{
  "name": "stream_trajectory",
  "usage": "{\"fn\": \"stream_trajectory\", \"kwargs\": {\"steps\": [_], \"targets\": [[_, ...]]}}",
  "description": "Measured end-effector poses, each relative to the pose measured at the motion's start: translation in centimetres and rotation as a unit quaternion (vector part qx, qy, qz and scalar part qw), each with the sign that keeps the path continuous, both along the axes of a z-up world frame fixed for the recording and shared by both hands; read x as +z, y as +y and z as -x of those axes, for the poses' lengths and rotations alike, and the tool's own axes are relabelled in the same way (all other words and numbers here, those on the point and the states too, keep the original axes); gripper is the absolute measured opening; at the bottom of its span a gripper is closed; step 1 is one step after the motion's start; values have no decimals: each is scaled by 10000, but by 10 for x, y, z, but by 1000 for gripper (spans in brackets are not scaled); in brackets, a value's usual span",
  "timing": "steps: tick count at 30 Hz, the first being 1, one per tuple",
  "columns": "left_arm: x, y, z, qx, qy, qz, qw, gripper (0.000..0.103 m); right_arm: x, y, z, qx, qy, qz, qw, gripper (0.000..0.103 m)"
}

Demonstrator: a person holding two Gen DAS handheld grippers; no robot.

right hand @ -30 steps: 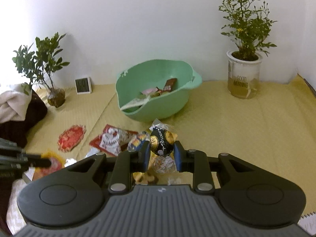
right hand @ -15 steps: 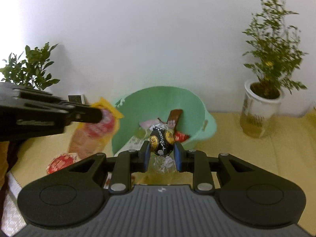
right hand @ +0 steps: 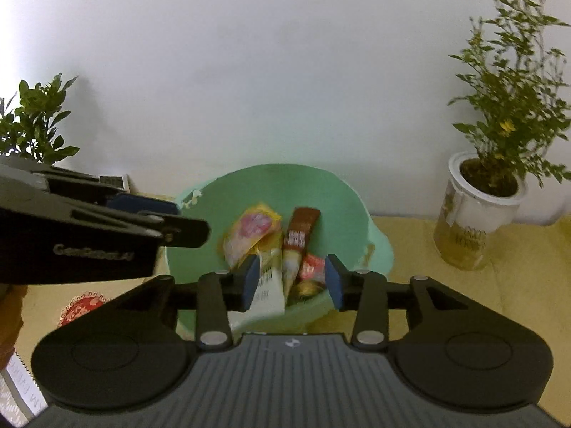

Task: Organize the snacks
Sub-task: 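Carry the yellow packet and gold chocolate over the green basin and release both, then grasp the pink candy packet with the left tool while the right tool grasps a black wafer bar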

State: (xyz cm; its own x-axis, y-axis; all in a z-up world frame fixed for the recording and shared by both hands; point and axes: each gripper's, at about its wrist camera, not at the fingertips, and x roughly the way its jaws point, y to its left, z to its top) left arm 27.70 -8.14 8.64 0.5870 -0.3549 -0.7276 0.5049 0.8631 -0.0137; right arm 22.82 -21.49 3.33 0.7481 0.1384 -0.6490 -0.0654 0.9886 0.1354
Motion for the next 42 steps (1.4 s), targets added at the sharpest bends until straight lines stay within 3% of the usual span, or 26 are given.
{"fn": "stream_trajectory", "kwargs": {"steps": [6, 17, 23, 27, 31, 33, 34, 37, 42], "targets": [[-13, 36, 45, 342, 222, 17, 9992, 103, -6, -5, 47, -116, 28, -171, 9998, 61], [-66, 112, 128, 1345, 998, -67, 9859, 103, -57, 12, 145, 191, 771, -148, 9967, 62], [-82, 139, 153, 1738, 1200, -30, 9774, 103, -73, 33, 162, 757, 1092, 226, 9909, 61], [-85, 148, 160, 1875, 1223, -22, 9746, 103, -79, 42, 162, 1045, 1284, 387, 9854, 68], [-93, 149, 161, 1882, 1252, -120, 9741, 103, -85, 47, 161, 1138, 1423, 562, 9817, 69], [-97, 148, 159, 1866, 1340, -142, 9732, 103, -86, 45, 162, 1124, 1477, 520, 9812, 65], [-101, 147, 158, 1832, 1433, -140, 9725, 103, -86, 44, 164, 1144, 1511, 489, 9806, 53], [-109, 144, 158, 1706, 1510, -236, 9734, 103, -84, 44, 172, 1213, 1464, 625, 9798, 42], [-116, 143, 152, 1688, 1499, -246, 9739, 103, -81, 41, 185, 1202, 1494, 671, 9791, 42]]}}
